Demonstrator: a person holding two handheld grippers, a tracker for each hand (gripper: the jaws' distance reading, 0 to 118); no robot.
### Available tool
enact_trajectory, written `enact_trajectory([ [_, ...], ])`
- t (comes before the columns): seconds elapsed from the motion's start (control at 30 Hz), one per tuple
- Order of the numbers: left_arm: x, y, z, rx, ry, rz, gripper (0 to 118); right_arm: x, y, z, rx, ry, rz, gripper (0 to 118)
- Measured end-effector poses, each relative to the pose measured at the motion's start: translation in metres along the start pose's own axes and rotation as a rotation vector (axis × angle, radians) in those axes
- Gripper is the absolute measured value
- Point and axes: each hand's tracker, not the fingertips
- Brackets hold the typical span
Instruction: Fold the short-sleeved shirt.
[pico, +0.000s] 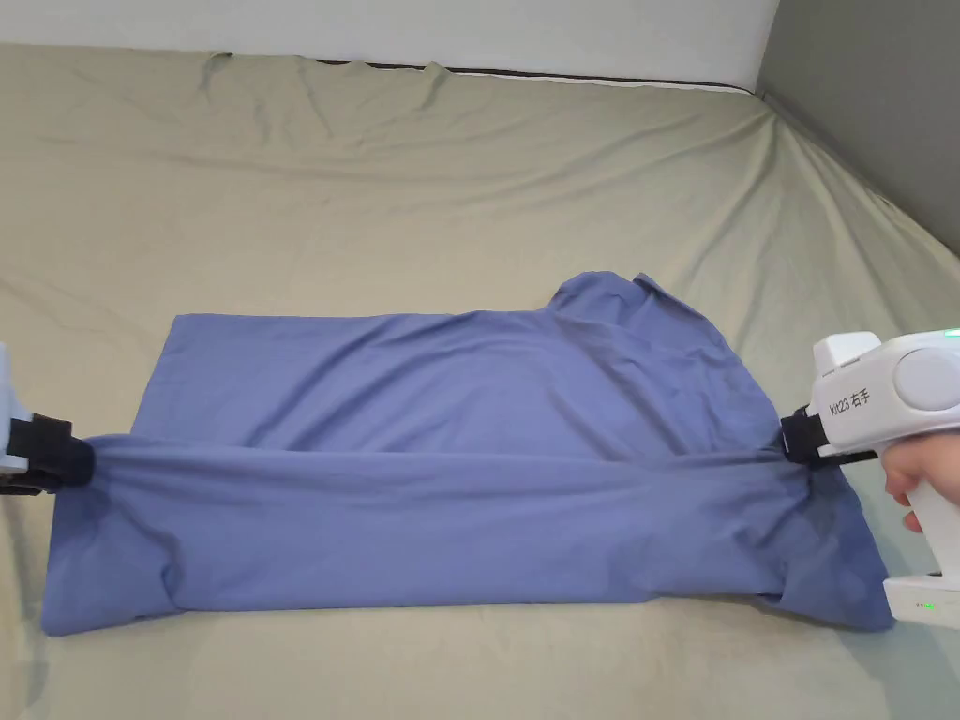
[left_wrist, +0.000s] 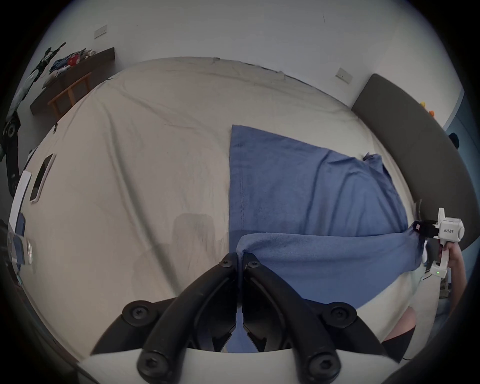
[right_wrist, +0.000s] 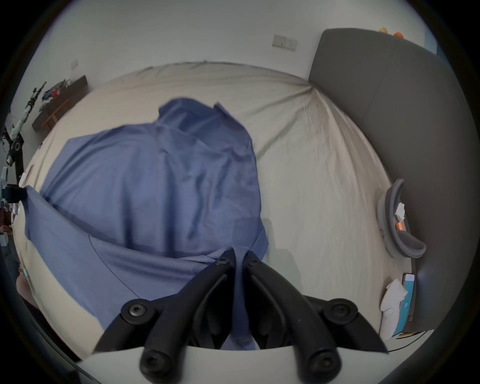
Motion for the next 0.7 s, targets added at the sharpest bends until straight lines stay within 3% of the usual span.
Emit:
enact_trajectory([
  [0.03, 0.001, -0.002, -0.006, 0.001, 0.004, -0.012, 3, -0.003, -0.004, -0.007, -0.013, -0.012, 0.004, 5],
  [0.07, 0.002, -0.004, -0.011, -0.008, 0.017, -0.028, 13, -0.005, -0.01, -0.011, -0.016, -0.026, 0.026, 6],
  [0.1, 0.003, -0.008, -0.014, -0.004, 0.037, -0.036, 34, -0.008, -0.015, -0.014, 0.0, -0.049, 0.046, 13],
  [0.13, 0.004, -0.016, -0.013, 0.024, 0.072, -0.07, 66, -0.008, -0.021, -0.012, 0.047, -0.079, 0.026, 45],
  [0.17, 0.005, -0.022, -0.011, 0.043, 0.089, -0.107, 82, -0.006, -0.024, -0.009, 0.086, -0.107, 0.0, 76],
  [0.2, 0.004, -0.028, -0.005, 0.065, 0.106, -0.142, 86, -0.002, -0.029, -0.001, 0.148, -0.13, -0.038, 96],
  [0.23, 0.005, -0.033, 0.005, 0.091, 0.123, -0.166, 86, 0.002, -0.034, 0.012, 0.224, -0.141, -0.075, 102],
  [0.27, 0.009, -0.039, 0.017, 0.15, 0.133, -0.184, 86, 0.006, -0.038, 0.027, 0.294, -0.135, -0.122, 102],
  [0.33, 0.02, -0.048, 0.052, 0.266, 0.178, -0.202, 86, 0.012, -0.045, 0.064, 0.377, -0.03, -0.247, 102],
  [0.4, 0.038, -0.062, 0.093, 0.409, 0.214, -0.181, 80, 0.004, -0.056, 0.105, 0.5, -0.019, -0.309, 102],
  [0.57, 0.077, -0.113, 0.179, 0.729, 0.135, -0.077, 76, -0.047, -0.099, 0.197, 0.775, -0.008, -0.267, 89],
  [0.63, 0.088, -0.144, 0.196, 0.796, 0.097, -0.04, 75, -0.072, -0.122, 0.215, 0.791, 0.0, -0.2, 67],
  [0.7, 0.095, -0.166, 0.2, 0.803, 0.117, -0.105, 60, -0.096, -0.147, 0.227, 0.84, -0.061, -0.113, 30],
])
